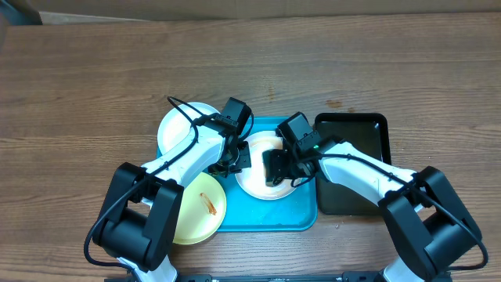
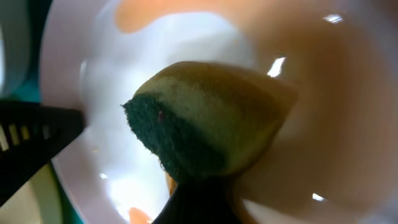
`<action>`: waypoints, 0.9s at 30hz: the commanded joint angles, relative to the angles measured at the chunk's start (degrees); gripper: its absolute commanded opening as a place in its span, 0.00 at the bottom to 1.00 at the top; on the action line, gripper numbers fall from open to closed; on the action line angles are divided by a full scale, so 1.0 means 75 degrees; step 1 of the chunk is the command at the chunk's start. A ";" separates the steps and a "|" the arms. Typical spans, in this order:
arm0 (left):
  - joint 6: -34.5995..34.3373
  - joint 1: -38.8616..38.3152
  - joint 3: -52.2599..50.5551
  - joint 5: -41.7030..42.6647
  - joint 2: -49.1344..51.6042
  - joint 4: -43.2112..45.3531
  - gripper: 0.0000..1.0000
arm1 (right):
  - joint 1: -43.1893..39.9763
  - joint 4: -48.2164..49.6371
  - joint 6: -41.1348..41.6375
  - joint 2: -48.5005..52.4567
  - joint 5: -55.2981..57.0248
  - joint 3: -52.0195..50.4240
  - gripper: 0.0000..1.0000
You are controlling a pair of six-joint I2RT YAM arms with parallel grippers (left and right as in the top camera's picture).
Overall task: Clean dirty plates on tray and stack at the side
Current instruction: 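Scrub the right white plate with the sponge in the right gripper, then move the sponge back into the black basin with the right gripper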
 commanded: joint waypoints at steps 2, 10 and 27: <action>0.0085 0.0015 -0.0067 -0.0286 0.0082 0.0032 0.04 | -0.0664 0.0052 -0.0117 -0.0047 -0.1807 0.0332 0.04; 0.0122 0.0015 -0.0067 -0.0283 0.0082 0.0023 0.04 | -0.2646 0.0032 -0.0315 -0.1207 -0.4916 0.0863 0.04; 0.0667 0.0015 0.0449 -0.0560 0.0067 -0.0207 0.04 | -0.4497 -0.4468 -0.2002 -0.1827 0.0772 0.0539 0.04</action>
